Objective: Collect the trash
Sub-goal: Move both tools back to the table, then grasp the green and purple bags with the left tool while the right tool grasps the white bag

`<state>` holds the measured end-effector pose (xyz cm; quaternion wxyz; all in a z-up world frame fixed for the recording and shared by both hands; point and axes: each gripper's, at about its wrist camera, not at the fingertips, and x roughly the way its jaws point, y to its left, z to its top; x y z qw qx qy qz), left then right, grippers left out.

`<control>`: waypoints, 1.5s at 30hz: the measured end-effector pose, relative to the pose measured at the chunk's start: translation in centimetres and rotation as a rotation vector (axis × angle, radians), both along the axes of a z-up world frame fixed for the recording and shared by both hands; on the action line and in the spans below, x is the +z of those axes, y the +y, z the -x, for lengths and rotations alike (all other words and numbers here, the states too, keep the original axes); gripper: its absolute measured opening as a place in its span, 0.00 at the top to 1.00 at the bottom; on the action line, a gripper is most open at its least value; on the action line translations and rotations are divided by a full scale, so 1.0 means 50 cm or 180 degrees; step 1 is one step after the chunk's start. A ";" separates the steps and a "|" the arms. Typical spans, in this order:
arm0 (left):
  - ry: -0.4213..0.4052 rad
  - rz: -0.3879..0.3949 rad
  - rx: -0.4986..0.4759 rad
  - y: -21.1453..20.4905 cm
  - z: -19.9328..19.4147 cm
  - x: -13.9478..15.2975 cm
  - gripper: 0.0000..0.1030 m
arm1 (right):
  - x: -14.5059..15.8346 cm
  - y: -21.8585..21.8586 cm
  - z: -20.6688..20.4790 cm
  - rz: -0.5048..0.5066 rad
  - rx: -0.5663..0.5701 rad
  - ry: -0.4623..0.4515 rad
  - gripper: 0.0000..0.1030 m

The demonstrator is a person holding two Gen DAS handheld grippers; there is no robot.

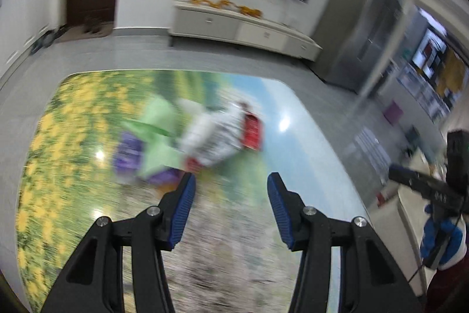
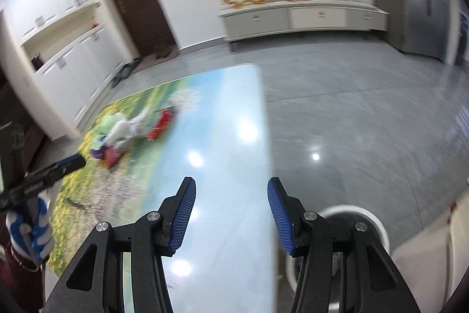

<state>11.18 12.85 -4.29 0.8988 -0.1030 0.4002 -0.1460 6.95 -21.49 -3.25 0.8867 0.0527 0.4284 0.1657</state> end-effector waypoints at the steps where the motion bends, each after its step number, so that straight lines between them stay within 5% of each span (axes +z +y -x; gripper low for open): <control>1: 0.0013 0.0013 0.0049 0.014 -0.012 0.000 0.53 | 0.001 0.035 -0.018 -0.0009 0.0124 0.0011 0.53; 5: 0.0086 0.0063 0.0150 0.076 -0.057 -0.014 0.54 | -0.001 0.143 -0.065 -0.0068 0.0470 0.0054 0.53; 17: 0.0389 -0.0083 0.0110 0.070 -0.173 -0.084 0.60 | -0.057 0.382 -0.210 -0.0341 0.0969 0.0341 0.53; 25: 0.0474 0.0122 0.0143 0.112 -0.194 -0.105 0.75 | -0.119 0.422 -0.277 -0.0531 0.0835 0.0669 0.53; 30: 0.0537 0.0320 0.0172 0.141 -0.199 -0.109 0.76 | -0.137 0.436 -0.291 -0.0549 0.0806 0.0738 0.53; 36: 0.0620 0.0521 0.0162 0.155 -0.201 -0.110 0.76 | -0.144 0.440 -0.281 -0.0464 0.0920 0.0715 0.77; 41: 0.0606 0.0540 0.0172 0.154 -0.191 -0.113 0.77 | -0.142 0.431 -0.253 -0.0376 0.1010 0.0645 0.80; 45: 0.0557 0.0583 0.0148 0.146 -0.175 -0.103 0.90 | -0.142 0.410 -0.227 -0.0348 0.1026 0.0607 0.83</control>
